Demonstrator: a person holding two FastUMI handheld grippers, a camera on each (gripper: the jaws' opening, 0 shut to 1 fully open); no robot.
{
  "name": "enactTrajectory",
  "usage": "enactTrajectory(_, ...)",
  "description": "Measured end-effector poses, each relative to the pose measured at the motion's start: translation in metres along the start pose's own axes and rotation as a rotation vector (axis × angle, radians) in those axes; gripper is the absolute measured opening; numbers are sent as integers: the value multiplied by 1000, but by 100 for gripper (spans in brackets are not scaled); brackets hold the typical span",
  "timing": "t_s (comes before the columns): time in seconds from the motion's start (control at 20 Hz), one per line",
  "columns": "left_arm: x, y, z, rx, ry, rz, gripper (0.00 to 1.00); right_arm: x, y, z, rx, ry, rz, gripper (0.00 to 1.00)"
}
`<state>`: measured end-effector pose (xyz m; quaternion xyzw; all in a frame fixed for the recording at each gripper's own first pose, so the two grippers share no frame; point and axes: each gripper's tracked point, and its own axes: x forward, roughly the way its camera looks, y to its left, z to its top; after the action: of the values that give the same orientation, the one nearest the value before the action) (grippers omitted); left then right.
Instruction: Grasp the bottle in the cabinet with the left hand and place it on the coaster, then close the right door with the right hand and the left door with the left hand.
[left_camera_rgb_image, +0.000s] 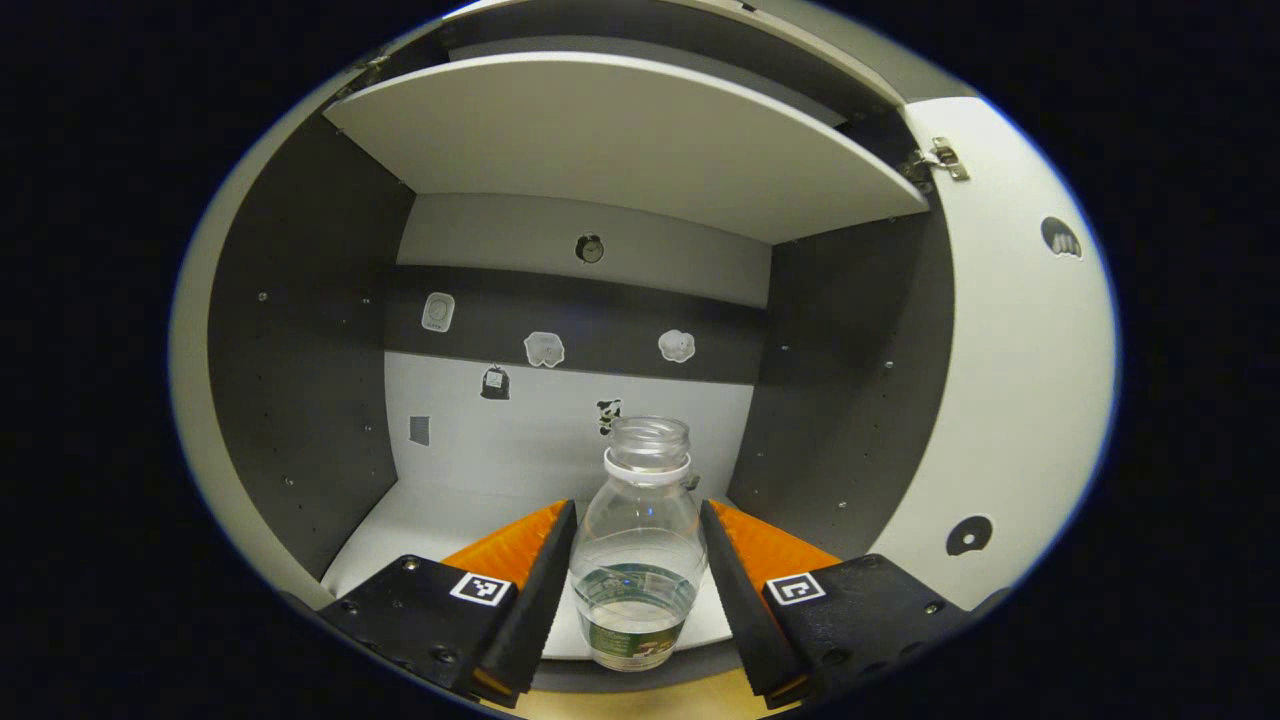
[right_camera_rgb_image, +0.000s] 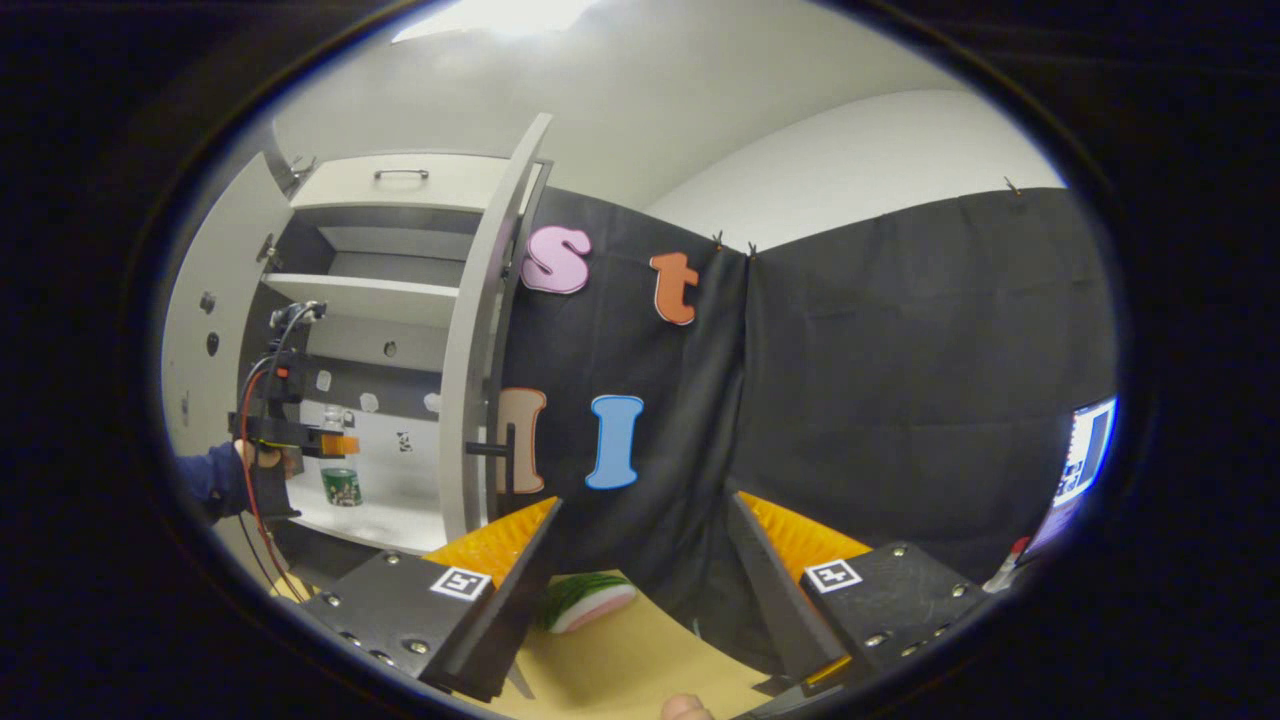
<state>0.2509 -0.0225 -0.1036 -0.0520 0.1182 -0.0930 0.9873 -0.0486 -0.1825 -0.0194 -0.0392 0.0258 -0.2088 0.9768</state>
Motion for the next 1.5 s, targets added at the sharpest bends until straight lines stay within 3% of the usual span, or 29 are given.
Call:
enactTrajectory(0.35, -70, -20, -44, 16, 25, -103, 78, -4, 7, 10, 8, -21, 38, 98)
enactTrajectory(0.6, -101, -32, -120, -14, 114, -153, 78, -10, 2, 17, -8, -31, 43, 98)
enactTrajectory(1.05, -130, -13, -266, -86, 313, -108, 79, -22, -14, 23, -38, -35, 18, 99)
enactTrajectory(1.5, -138, -6, -338, -76, 412, -94, 79, -18, -23, 22, -61, -31, -8, 98)
